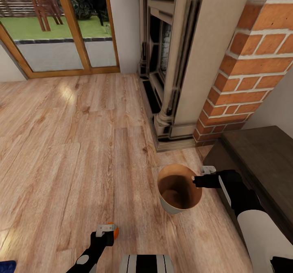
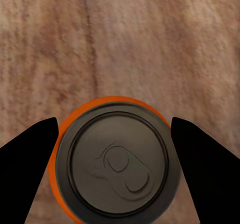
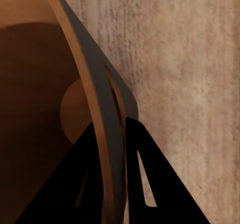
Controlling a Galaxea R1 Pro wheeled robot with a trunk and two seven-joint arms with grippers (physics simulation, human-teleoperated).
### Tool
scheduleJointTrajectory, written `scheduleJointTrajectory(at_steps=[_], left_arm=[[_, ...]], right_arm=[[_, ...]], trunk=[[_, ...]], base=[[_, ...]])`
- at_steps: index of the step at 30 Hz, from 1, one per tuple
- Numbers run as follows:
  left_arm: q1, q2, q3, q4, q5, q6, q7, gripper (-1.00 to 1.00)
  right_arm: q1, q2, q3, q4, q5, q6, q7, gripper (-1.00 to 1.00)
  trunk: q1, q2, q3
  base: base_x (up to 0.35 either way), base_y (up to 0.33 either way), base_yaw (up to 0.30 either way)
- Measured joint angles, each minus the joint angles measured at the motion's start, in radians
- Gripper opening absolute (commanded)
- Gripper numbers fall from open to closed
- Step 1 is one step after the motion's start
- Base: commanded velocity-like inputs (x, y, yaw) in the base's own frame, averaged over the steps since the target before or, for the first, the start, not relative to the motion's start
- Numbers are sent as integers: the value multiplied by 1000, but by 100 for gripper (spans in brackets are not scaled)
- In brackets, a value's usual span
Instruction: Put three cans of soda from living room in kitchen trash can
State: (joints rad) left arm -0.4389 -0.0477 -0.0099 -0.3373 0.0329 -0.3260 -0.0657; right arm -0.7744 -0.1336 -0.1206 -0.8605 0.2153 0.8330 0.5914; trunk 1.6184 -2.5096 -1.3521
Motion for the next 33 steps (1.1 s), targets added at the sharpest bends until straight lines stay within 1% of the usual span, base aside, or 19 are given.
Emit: scheduleJointTrajectory(at_steps=[33], left_arm=[[0,0,1,-1,-3,1,-1,-100]], right_arm=[[0,0,2,0,0,0,0,-100]], trunk=[[0,0,0]], base=[[0,0,0]])
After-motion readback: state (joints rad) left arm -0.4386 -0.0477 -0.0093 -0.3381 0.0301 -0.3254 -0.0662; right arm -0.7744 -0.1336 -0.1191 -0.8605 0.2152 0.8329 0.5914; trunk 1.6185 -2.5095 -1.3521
